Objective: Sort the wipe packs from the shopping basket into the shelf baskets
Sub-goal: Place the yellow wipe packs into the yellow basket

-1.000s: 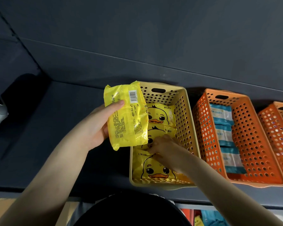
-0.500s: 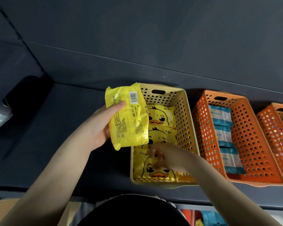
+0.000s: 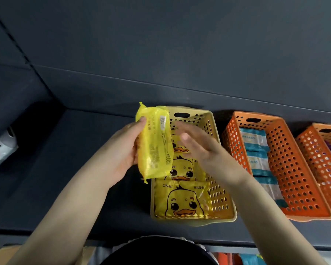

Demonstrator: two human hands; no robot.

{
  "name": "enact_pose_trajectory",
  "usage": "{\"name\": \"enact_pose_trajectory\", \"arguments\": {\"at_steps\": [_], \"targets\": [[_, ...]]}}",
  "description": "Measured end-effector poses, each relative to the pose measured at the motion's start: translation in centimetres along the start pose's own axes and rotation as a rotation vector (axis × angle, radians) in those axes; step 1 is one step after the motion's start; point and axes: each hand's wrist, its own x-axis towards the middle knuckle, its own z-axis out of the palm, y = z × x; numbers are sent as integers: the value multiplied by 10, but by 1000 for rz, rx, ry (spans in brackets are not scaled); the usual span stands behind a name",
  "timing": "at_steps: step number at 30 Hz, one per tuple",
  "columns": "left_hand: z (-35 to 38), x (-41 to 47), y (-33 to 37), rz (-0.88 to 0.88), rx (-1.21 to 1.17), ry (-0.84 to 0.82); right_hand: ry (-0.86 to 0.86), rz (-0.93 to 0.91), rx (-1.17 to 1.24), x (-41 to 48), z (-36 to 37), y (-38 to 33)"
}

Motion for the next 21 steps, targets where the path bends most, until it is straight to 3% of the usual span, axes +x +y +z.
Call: {"name": "enact_pose_trajectory", "arguments": {"at_steps": [3,5,8,12,14,17,21], "targets": [[9,-6,2,26,147,-197,-104,84,305,-1,15,-6],[10,-5,2,19,228,-241,-81,48,300,2,19,-3],[8,-6,5,97,391,-217,81,154,283,7,9,11],[9,-2,8,463,498,-33,99,343,691,7,-16,18],[14,8,9,564,656,39,81,355,692,8,-23,18],[26,24,9,563,921,44,66,309,617,9,-27,16],[33,42,4,653,982,52,-20,226,416,10,-32,15]]}}
